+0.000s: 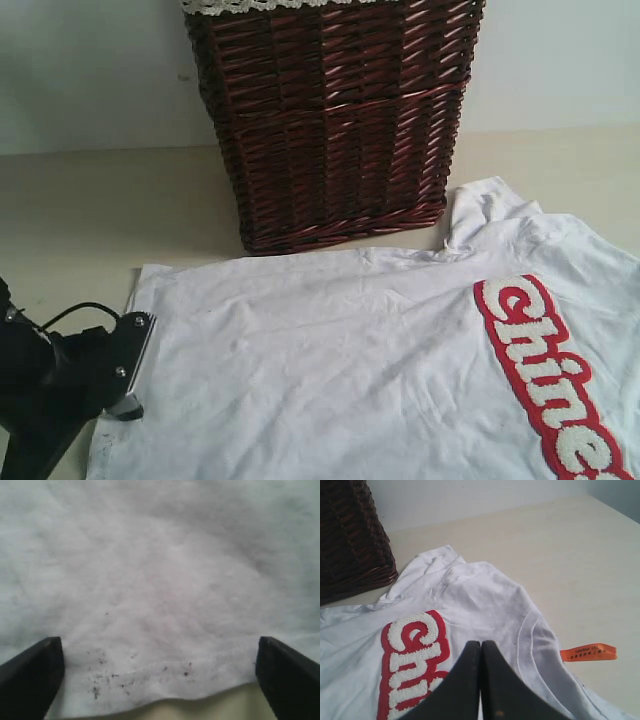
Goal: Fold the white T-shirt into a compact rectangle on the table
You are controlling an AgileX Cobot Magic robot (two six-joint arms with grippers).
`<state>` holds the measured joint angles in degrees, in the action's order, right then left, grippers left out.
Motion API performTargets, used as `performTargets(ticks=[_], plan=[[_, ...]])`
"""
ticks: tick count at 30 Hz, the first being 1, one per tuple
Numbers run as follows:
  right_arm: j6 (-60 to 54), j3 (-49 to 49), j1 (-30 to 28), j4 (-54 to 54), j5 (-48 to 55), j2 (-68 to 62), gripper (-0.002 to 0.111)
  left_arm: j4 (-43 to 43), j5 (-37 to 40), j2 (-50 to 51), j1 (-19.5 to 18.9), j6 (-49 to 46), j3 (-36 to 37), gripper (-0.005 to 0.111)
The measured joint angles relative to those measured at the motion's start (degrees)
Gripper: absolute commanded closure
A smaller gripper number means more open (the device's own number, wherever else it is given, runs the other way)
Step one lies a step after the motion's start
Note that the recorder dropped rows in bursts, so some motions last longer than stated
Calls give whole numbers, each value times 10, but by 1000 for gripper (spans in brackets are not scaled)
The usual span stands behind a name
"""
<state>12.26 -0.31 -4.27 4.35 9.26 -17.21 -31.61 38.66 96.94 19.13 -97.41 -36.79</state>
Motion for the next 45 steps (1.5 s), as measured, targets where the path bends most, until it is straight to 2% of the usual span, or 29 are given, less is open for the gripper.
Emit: performTargets(ticks=[6,38,45], plan=[[0,0,0,0,0,0,108,30,-13,19,22,-1,-5,2],[0,0,0,0,0,0,108,31,-13,25,22,-4,-7,2],[-139,0,7,134,-13,0,108,31,-13,25,22,-4,-7,2]])
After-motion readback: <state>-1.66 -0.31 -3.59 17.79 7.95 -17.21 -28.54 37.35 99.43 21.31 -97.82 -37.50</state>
